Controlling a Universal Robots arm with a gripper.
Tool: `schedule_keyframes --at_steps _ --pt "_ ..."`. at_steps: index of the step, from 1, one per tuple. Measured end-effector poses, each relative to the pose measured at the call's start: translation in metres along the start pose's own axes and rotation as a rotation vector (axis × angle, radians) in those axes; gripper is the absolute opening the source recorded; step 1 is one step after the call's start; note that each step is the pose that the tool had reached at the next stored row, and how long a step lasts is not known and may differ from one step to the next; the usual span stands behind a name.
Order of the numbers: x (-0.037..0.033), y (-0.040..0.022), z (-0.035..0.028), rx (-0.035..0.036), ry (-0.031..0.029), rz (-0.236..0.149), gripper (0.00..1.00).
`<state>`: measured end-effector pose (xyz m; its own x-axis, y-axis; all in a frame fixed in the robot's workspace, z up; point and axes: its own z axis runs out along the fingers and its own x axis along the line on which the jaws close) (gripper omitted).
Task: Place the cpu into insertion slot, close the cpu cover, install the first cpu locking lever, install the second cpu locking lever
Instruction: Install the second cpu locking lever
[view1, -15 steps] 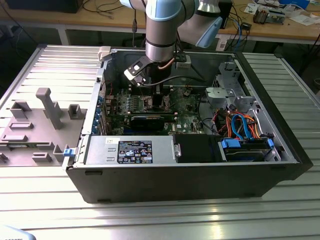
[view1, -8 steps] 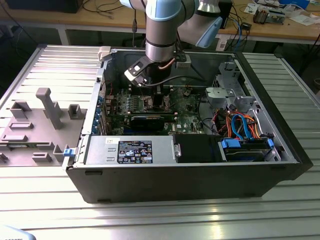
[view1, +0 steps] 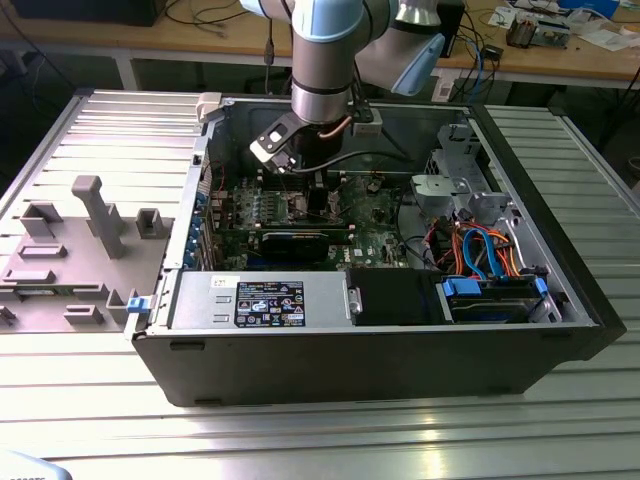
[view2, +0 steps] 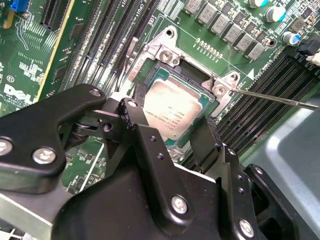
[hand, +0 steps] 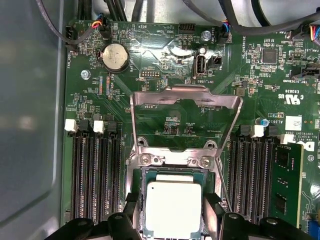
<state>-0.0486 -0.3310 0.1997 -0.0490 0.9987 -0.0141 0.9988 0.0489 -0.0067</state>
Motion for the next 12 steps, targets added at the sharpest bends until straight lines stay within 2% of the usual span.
schedule_keyframes --at_steps 5,8,9,11,12 --pt "-0.0001 -0.0001 -0.0082 -0.0001 0.0002 0.0 0.62" --pt "-0.0001 0.0 -0.0105 -0.0004 0.0004 0.0 0.62" --pt "-0.0001 -0.0001 -0.0106 -0.0003 0.0004 0.0 0.6" --pt "-0.0001 -0.0001 -0.0107 -0.0002 0.0002 0.0 0.48" --pt "-0.0002 -0.0001 -0.0107 -0.0001 0.0001 0.0 0.48"
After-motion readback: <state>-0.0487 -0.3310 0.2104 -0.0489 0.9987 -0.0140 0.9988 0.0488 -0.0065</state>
